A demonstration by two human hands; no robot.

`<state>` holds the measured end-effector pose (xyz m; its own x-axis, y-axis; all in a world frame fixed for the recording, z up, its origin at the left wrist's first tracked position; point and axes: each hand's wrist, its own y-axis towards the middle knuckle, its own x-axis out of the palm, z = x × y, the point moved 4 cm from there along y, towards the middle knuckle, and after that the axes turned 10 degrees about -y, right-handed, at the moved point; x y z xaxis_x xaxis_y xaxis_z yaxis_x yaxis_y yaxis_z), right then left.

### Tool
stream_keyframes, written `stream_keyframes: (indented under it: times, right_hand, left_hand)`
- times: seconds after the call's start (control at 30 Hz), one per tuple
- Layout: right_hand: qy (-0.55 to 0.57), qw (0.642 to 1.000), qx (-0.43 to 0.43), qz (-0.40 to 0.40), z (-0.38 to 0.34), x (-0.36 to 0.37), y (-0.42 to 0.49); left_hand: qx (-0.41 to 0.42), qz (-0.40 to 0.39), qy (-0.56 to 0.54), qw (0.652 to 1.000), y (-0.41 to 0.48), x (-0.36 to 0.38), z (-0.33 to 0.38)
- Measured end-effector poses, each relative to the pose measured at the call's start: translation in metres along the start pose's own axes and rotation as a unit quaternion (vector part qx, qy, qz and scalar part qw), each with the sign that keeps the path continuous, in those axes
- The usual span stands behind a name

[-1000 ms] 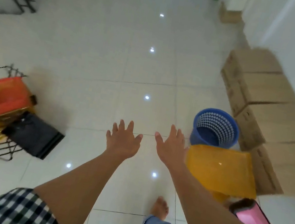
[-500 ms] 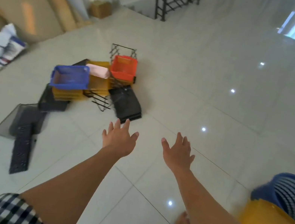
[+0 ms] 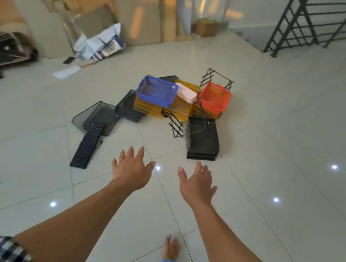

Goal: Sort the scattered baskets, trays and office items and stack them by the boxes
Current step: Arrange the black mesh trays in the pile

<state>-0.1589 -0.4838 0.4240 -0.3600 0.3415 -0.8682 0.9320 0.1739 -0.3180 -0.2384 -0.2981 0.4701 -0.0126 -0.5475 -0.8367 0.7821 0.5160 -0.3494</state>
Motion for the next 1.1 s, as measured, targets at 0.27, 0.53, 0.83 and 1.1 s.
stream_keyframes:
  times: [0.27, 0.53, 0.83, 1.1]
  right_hand:
    - [-0.009, 0.999, -0.024, -0.024, -0.046, 0.016, 0.080]
    - [-0.017, 0.999, -0.033, -0.036, -0.064, -0.010, 0.188]
    - [-0.004, 0.999, -0.016, -0.030, -0.089, -0.027, 0.285]
    - [0.006, 0.997, 0.068, -0.022, -0.111, -0.027, 0.380]
  left_hand:
    - [-0.052, 0.015, -0.001, 0.999, 0.070, -0.022, -0.014]
    - [-0.074, 0.005, -0.017, 0.997, 0.159, -0.026, 0.028]
    - [-0.064, -0.009, -0.006, 0.998, 0.266, -0.034, 0.063]
    - [-0.013, -0.047, 0.012, 0.999, 0.401, -0.049, 0.088]
